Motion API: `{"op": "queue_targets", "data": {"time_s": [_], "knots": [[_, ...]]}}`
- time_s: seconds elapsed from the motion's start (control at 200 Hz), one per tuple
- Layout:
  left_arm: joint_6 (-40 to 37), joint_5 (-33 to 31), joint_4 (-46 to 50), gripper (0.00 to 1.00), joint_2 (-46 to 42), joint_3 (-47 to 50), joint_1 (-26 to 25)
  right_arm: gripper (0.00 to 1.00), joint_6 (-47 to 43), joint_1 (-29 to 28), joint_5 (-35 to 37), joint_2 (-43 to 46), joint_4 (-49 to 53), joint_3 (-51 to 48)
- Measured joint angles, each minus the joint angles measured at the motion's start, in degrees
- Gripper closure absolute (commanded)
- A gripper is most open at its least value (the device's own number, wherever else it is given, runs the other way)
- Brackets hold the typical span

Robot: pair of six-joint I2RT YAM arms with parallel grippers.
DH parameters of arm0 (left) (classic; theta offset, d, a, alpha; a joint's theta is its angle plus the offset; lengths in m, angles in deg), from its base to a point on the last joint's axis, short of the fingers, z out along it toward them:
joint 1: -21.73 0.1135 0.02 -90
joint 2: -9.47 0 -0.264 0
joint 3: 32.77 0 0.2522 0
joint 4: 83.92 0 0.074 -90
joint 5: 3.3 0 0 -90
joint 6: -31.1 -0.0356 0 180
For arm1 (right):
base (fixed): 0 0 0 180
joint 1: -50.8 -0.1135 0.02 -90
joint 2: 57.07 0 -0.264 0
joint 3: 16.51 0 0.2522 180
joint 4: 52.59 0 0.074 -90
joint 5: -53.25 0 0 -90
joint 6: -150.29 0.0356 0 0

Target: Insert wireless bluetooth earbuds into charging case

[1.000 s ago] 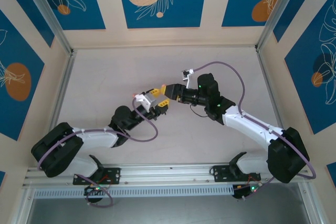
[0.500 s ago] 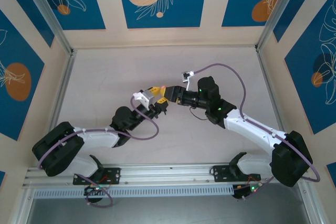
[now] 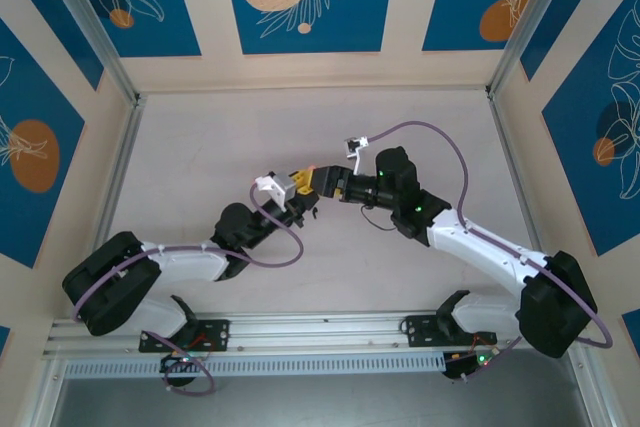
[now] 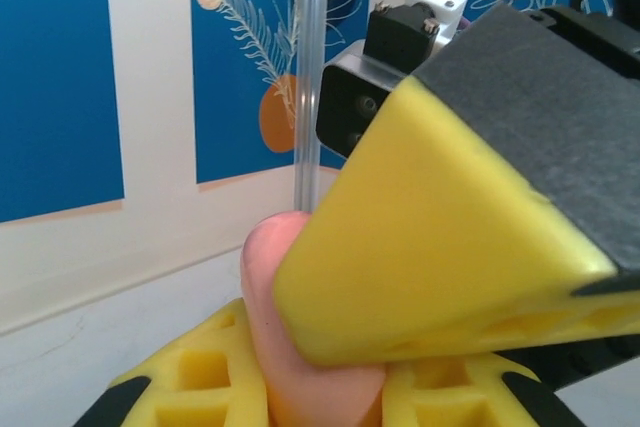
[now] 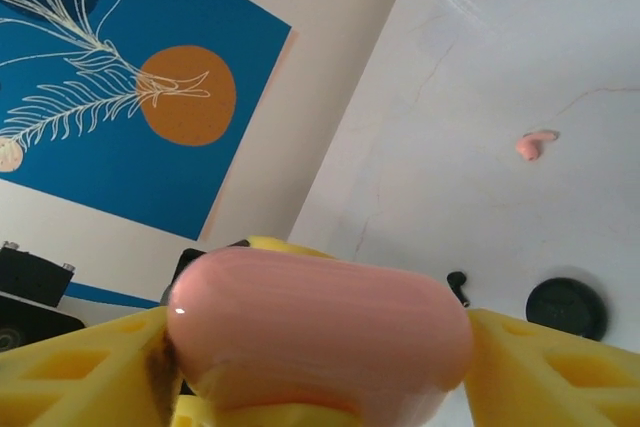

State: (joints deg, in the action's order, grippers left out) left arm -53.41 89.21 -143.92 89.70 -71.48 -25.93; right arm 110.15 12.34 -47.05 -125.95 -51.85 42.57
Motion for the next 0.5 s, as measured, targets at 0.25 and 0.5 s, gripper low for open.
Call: {"op": "queue_targets", "data": {"time_s": [0.25, 0.5], "knots": [[0.1, 5.5, 0.2, 0.90, -1.0, 1.5, 0.0, 0.17, -14.9, 7.1, -7.3, 3.3, 7.4, 1.5], [1.7, 14.9, 0.5, 0.90, -3.3, 1.5, 1.4, 0.33, -38.7, 17.2, -23.3, 8.8, 13.2, 1.4]]}}
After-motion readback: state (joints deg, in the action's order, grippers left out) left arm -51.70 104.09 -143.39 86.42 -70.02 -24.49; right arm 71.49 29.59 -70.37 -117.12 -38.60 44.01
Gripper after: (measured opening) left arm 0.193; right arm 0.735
